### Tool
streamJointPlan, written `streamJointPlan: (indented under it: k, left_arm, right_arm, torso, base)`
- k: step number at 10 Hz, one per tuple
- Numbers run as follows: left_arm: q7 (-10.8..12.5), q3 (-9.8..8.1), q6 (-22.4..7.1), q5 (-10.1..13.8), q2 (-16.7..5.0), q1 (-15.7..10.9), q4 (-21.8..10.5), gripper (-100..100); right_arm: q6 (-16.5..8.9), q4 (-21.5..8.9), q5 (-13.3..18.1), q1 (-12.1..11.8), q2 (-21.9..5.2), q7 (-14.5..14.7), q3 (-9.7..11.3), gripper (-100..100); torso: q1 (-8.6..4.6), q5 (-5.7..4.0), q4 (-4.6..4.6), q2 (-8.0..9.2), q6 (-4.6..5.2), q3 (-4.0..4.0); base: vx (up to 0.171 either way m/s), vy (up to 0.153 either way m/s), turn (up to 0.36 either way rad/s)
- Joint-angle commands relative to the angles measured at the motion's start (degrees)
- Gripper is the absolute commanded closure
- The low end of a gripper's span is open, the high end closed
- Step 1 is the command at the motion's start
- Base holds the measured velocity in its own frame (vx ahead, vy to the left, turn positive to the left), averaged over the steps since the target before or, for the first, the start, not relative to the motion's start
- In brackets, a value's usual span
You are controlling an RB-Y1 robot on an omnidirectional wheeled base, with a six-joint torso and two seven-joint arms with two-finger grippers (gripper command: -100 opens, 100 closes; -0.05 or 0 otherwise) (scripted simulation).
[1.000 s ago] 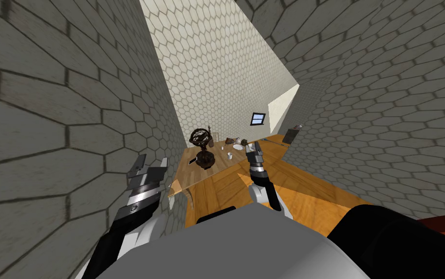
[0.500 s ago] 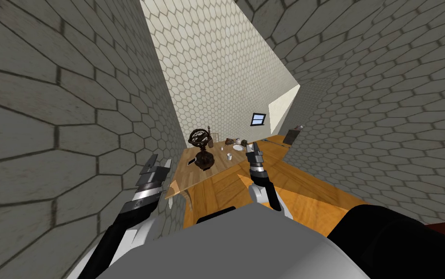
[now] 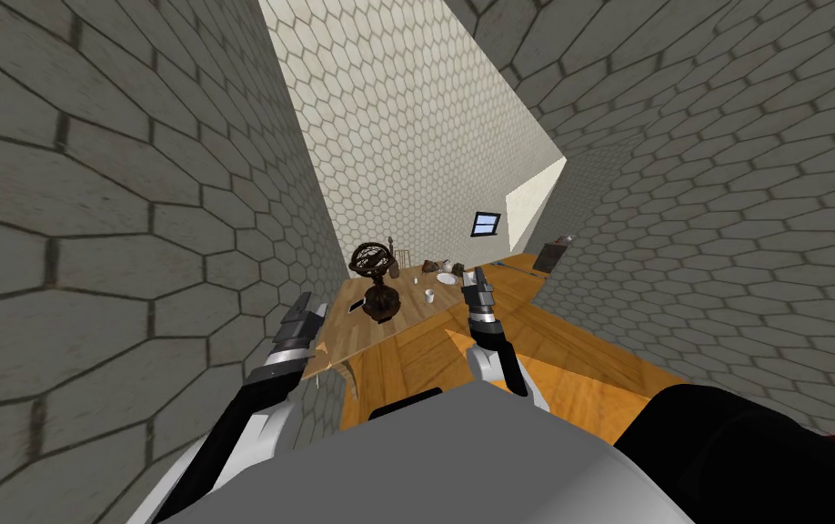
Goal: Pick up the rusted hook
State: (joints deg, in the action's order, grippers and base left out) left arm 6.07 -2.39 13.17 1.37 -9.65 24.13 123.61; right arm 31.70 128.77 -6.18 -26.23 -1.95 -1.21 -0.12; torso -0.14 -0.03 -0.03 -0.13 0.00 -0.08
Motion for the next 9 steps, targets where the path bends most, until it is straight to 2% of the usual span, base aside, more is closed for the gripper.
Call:
streamJointPlan:
  k: [1, 2, 6, 7, 8, 9]
  left_arm:
    - [-0.69, -0.38, -2.86, 0.02, -0.57, -0.91, -1.27, -100]
    - [-0.69, -0.38, -3.05, 0.02, -0.57, -0.91, -1.27, -100]
    - [-2.62, -1.68, -10.27, 0.12, -1.12, -4.37, -6.45, -100]
    - [-2.62, -1.68, -10.96, 0.12, -1.12, -4.37, -6.45, -100]
    - [-3.14, -2.04, -13.01, 0.15, -1.10, -5.32, -7.89, -100]
    - [-3.14, -2.04, -13.12, 0.15, -1.10, -5.32, -7.89, -100]
  right_arm:
    - [0.00, 0.00, 0.00, 0.00, 0.00, 0.00, 0.00, 0]
    - [0.00, 0.00, 0.00, 0.00, 0.00, 0.00, 0.00, 0]
    - [0.00, 0.00, 0.00, 0.00, 0.00, 0.00, 0.00, 0]
    - [0.00, 0.00, 0.00, -0.01, 0.00, 0.00, 0.00, 0]
    - [0.00, 0.00, 0.00, 0.00, 0.00, 0.00, 0.00, 0]
    - [0.00, 0.00, 0.00, 0.00, 0.00, 0.00, 0.00, 0]
  torso:
    - [0.00, 0.00, 0.00, 0.00, 0.00, 0.00]
    - [-0.05, -0.01, -0.01, -0.03, 0.00, -0.01]
    - [-0.17, -0.04, -0.03, -0.15, 0.00, -0.08]
    - [-0.16, -0.04, -0.04, -0.17, 0.00, -0.10]
    - [-0.09, -0.03, -0.03, -0.10, 0.00, -0.06]
    - [-0.07, -0.02, -0.01, -0.05, 0.00, -0.03]
  base:
    - [0.039, -0.056, 0.019]
    - [0.035, -0.046, 0.011]
    - [0.057, -0.072, 0.025]
    - [0.049, -0.058, 0.009]
    - [0.036, -0.058, 0.017]
    - [0.025, -0.043, 0.011]
